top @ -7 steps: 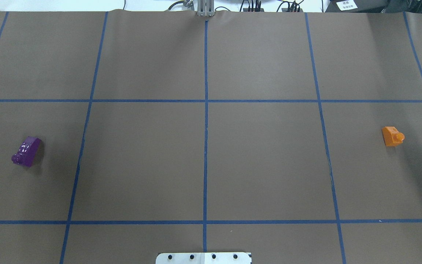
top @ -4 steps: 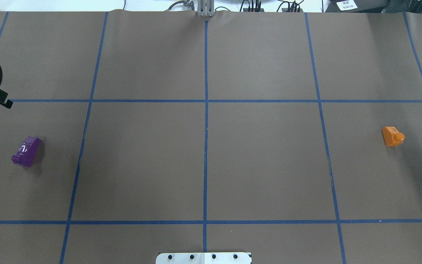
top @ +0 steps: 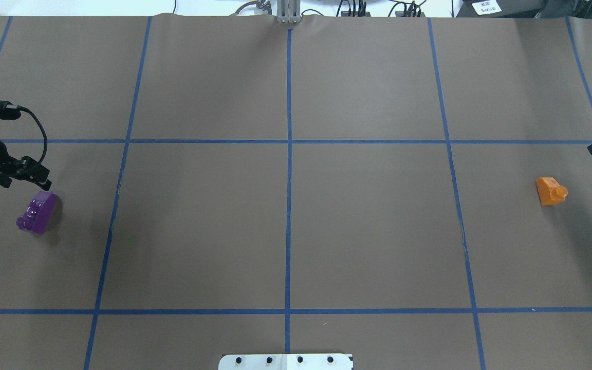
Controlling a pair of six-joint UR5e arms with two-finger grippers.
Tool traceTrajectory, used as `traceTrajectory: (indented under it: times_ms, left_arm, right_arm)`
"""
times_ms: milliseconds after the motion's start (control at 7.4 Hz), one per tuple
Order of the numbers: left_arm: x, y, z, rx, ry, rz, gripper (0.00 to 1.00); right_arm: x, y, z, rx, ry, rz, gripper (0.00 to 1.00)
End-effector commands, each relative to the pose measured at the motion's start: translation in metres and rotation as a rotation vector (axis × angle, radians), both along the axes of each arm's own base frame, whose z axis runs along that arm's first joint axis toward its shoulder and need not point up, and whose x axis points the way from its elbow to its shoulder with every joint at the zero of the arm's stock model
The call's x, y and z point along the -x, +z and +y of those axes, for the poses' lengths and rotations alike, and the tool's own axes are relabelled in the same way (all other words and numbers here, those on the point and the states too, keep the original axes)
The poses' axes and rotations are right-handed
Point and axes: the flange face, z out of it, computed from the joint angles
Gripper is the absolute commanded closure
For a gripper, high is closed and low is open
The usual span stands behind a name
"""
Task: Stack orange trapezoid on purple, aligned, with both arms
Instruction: 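Lower the left gripper onto the purple trapezoid block and grasp it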
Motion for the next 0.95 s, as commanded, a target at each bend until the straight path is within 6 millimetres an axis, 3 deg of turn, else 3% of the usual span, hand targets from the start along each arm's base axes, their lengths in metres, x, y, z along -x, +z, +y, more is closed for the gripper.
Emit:
traceTrajectory:
  times_ms: [0, 135, 541, 676, 811]
  left_arm:
    - [-0.037, 0.004, 0.017, -0.046, 0.052, -0.057, 0.01]
    - [-0.046, 0.007, 0.021, -0.066, 0.060, -0.085, 0.01]
    - [-0.035, 0.032, 0.035, -0.063, 0.098, -0.108, 0.05]
    - [-0.035, 0.033, 0.036, -0.053, 0.098, -0.104, 0.15]
    - [-0.036, 0.034, 0.038, -0.045, 0.101, -0.101, 0.33]
  right_arm:
    - [0.006, 0.002, 0.001, 0.005, -0.011, 0.000, 0.00]
    - [0.006, 0.002, 0.001, 0.006, -0.011, 0.000, 0.00]
    - [0.014, 0.002, 0.003, 0.008, -0.026, -0.001, 0.00]
    - [0.014, 0.002, 0.003, 0.008, -0.026, -0.001, 0.00]
    - [0.014, 0.002, 0.003, 0.008, -0.026, -0.001, 0.00]
